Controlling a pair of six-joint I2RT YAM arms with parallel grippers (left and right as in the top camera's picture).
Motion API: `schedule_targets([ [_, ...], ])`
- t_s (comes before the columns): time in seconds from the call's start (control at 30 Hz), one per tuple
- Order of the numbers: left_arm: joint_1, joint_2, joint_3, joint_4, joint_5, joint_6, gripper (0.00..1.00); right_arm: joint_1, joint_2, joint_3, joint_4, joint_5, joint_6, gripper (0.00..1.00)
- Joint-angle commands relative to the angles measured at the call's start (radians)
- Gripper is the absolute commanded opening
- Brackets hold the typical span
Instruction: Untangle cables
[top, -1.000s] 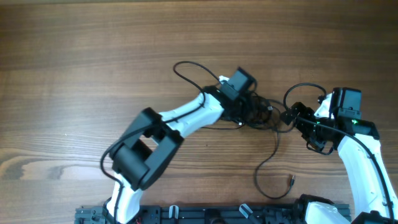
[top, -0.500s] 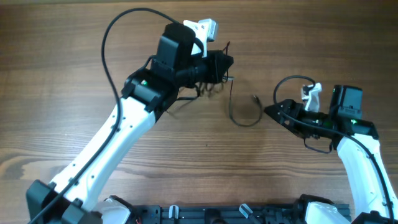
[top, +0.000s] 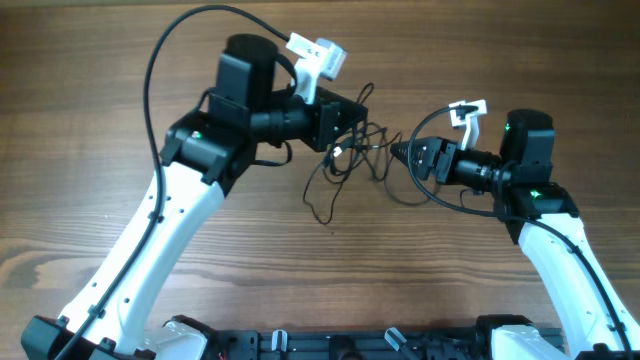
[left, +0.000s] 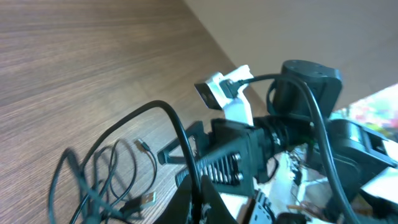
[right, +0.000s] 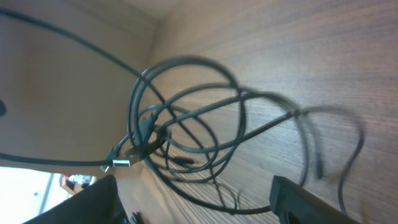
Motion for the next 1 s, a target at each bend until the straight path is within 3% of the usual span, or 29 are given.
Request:
schedule_targets([
  [0.0,0.037,-0.027,0.007,0.012,0.151,0.05,0.04,0.024,0.01,0.009,0.049,-0.016,0.068,0.72],
  [0.17,0.039,-0.027,0.007,0.048,0.15,-0.02,0.04,0.116,0.01,0.009,0.049,-0.013,-0.136,0.72],
  [0.2,0.039,-0.027,0.007,0.08,0.147,-0.074,0.04,0.158,0.01,0.009,0.048,0.0,-0.29,0.88],
  [0.27,0.039,-0.027,0.007,0.106,0.148,-0.116,0.04,0.206,0.01,0.009,0.032,0.046,-0.478,0.94],
  [0.43,0.039,-0.027,0.007,0.119,0.148,-0.194,0.04,0.277,0.01,0.009,0.045,0.119,-0.555,0.98],
  [0.47,0.039,-0.027,0.007,0.118,0.148,-0.213,0.04,0.285,0.01,0.009,0.047,0.149,-0.55,0.95],
  [0.5,0.039,-0.027,0.007,0.118,0.148,-0.225,0.04,0.289,0.01,0.009,0.047,0.192,-0.55,0.79],
  [0.57,0.039,-0.027,0.007,0.118,0.148,-0.242,0.04,0.291,0.01,0.009,0.047,0.291,-0.516,0.25],
  [0.6,0.04,-0.027,0.007,0.117,0.148,-0.243,0.04,0.291,0.01,0.009,0.045,0.354,-0.45,0.04],
  [0.77,0.08,-0.027,0.007,0.078,0.147,-0.237,0.04,0.229,-0.031,0.01,0.032,0.392,-0.279,0.04],
  [0.97,0.275,-0.027,0.007,-0.144,0.148,-0.134,0.04,-0.104,-0.209,0.01,0.027,0.392,-0.148,0.04],
])
